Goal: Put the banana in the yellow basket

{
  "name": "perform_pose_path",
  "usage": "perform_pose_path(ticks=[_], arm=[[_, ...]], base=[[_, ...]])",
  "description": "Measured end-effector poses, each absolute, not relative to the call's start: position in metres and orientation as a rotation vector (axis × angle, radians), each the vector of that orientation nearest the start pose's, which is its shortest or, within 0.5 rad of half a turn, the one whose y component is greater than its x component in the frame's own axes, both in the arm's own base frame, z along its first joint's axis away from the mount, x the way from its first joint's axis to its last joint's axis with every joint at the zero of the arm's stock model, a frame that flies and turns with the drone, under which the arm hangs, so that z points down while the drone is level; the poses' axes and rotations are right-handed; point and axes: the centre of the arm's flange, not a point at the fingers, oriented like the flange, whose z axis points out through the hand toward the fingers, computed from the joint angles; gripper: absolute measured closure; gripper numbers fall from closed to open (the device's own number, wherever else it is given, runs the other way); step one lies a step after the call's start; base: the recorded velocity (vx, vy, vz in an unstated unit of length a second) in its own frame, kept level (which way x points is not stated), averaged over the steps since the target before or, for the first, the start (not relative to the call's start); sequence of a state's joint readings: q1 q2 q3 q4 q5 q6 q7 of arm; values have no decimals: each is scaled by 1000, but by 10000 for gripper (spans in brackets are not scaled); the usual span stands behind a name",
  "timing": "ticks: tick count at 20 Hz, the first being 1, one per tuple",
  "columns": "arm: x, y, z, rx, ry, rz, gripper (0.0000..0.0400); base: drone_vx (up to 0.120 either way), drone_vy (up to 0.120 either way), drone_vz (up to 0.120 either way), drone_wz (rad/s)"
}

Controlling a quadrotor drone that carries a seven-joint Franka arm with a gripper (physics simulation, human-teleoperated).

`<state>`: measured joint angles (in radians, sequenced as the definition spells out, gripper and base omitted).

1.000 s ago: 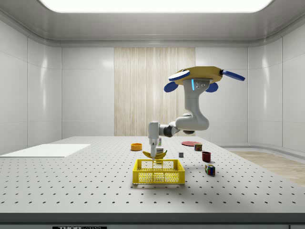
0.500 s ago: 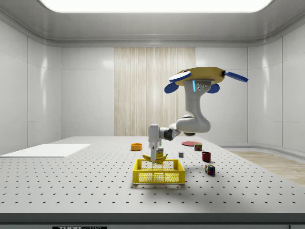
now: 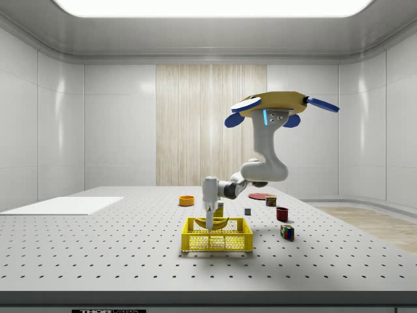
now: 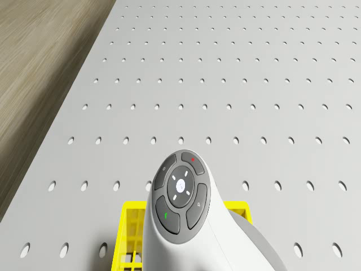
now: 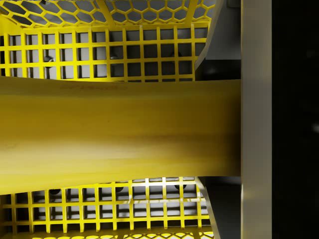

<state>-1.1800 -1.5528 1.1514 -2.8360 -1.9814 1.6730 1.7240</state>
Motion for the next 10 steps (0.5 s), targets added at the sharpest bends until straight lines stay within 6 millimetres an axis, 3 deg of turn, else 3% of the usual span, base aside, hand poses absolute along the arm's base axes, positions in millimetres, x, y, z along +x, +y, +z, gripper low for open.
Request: perform_pose_path(ticks=[4,7,10], arm=[[299,2,564,-4,3,824,211],[299,2,567,-2,1,810,100],[299,2,562,-1,0,800,47]], base=[[0,0,0,0],[0,0,0,0],[0,0,0,0]])
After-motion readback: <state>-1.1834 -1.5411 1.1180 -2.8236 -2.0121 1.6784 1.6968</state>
